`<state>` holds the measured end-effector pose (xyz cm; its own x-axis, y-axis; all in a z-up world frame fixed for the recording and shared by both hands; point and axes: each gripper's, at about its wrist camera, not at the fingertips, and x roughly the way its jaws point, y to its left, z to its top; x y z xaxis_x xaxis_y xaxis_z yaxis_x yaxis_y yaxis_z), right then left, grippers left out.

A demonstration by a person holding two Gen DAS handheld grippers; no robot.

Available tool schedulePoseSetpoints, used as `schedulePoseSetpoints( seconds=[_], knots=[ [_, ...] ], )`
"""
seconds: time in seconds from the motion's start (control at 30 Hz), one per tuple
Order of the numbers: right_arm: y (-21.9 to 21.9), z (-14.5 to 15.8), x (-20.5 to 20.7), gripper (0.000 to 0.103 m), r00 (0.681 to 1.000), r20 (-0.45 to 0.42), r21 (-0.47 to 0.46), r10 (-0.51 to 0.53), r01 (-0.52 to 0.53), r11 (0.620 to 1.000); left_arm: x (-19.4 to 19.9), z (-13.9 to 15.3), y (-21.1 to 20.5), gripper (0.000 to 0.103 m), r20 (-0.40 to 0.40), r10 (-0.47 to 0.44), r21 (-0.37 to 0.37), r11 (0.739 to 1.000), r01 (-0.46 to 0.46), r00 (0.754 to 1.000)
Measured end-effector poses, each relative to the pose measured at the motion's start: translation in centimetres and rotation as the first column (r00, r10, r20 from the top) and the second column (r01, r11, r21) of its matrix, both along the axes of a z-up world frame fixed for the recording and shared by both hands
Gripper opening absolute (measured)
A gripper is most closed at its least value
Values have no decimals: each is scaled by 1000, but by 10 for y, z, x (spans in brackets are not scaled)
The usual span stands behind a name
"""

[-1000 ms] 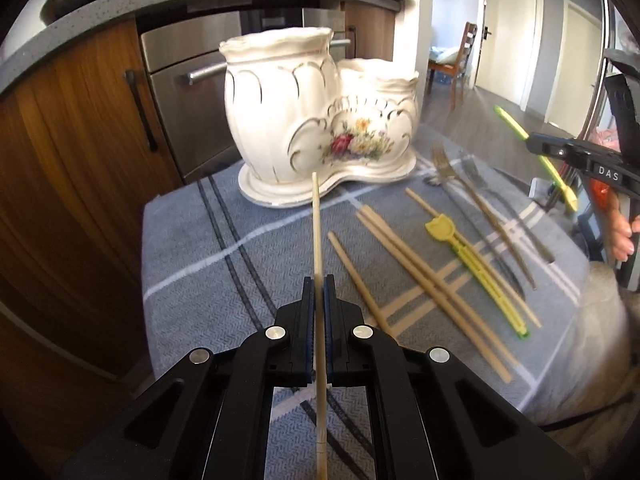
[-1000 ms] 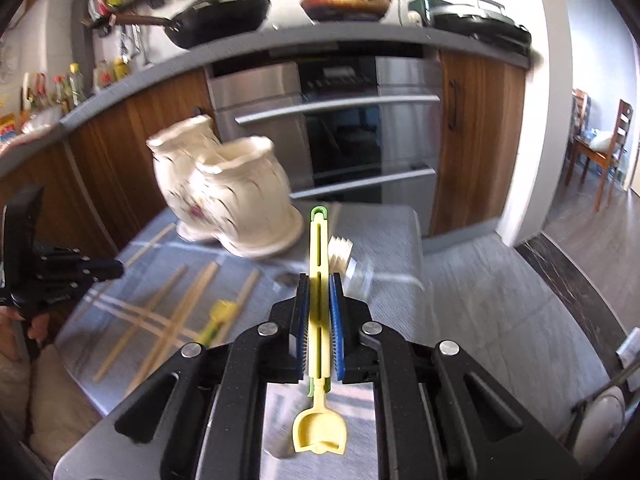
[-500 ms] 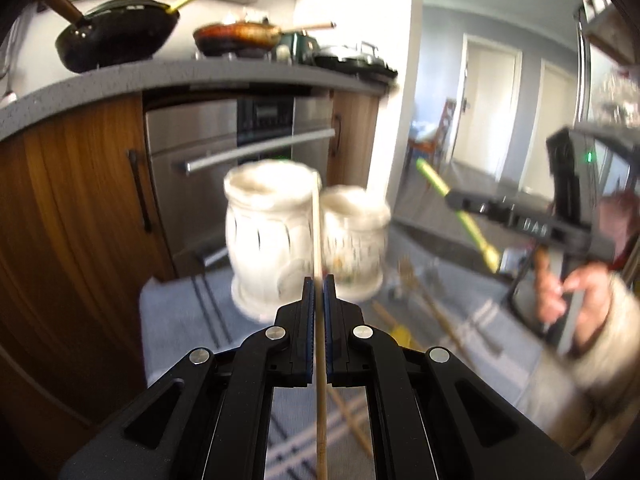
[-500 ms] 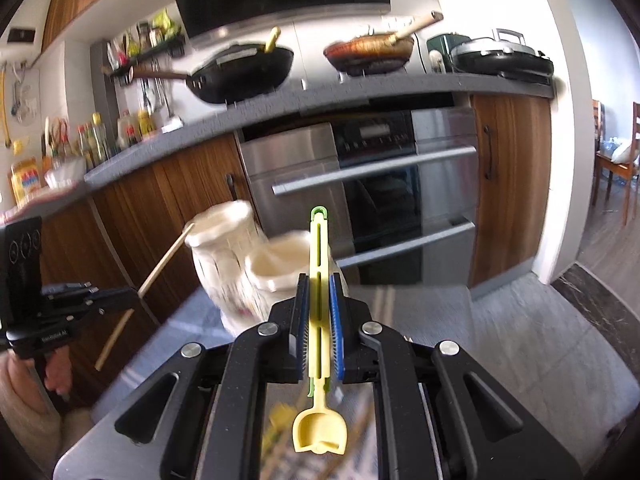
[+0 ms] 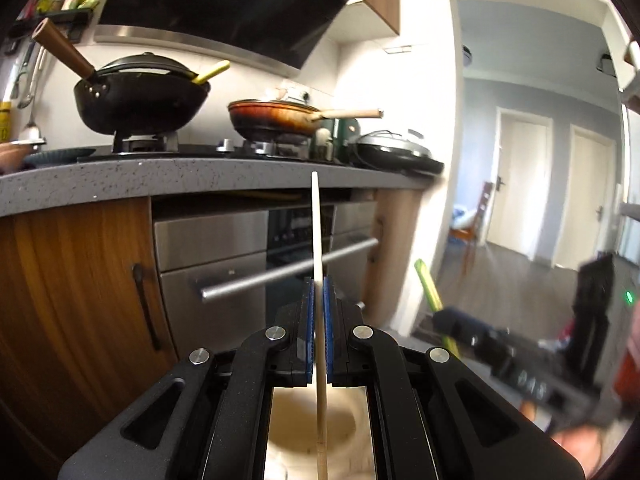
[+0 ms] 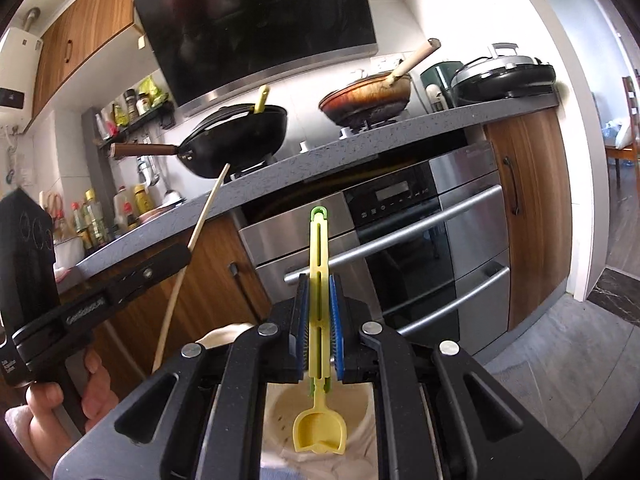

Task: Organize utensils
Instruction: 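Lift both items and drop them into the ceramic holder, opening both tools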

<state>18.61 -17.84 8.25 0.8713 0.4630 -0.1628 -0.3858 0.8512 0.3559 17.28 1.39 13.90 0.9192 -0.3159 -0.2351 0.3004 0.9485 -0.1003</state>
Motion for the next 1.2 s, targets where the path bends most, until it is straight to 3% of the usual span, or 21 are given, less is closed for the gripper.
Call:
schedulePoseSetpoints(
  seconds=[0.13, 0.27, 0.6, 0.77, 0.9, 1.03, 1.1, 1.17, 1.2],
  knots=[
    [7, -12, 10, 10, 1000, 9, -16, -22, 22, 1000, 20, -10, -10, 5, 37, 70, 37, 997, -71, 997],
    [13, -27, 19, 10, 999, -7, -60, -49, 48, 997, 27, -23, -6, 5, 10, 87, 23, 996, -87, 996],
    [9, -32, -2, 10, 998, -52, -118, 30, -36, 992, -21, -44, 16, 5, -11, 59, 33, 998, -59, 998],
    [10, -36, -14, 10, 996, -87, -177, 29, -44, 983, -41, -55, 15, 5, -39, 74, 87, 994, -70, 996],
    [4, -43, -17, 10, 992, -121, -163, 20, -39, 986, -51, -64, 11, 5, -39, 88, 109, 991, -83, 995],
    [1, -41, -20, 11, 995, -95, -166, 14, -30, 986, -53, -67, 14, 11, -40, 94, 106, 990, -89, 995],
    [1, -41, -22, 17, 996, -84, -172, 16, -31, 985, -55, -67, 16, 19, -39, 89, 92, 992, -85, 995],
    [1, -40, -23, 35, 997, -76, -174, 13, -26, 984, -59, -65, 18, 25, -27, 87, 86, 993, -85, 996],
    [1, -39, -24, 37, 997, -72, -172, 12, -24, 985, -61, -64, 17, 27, -19, 92, 92, 992, -90, 996]
  ],
)
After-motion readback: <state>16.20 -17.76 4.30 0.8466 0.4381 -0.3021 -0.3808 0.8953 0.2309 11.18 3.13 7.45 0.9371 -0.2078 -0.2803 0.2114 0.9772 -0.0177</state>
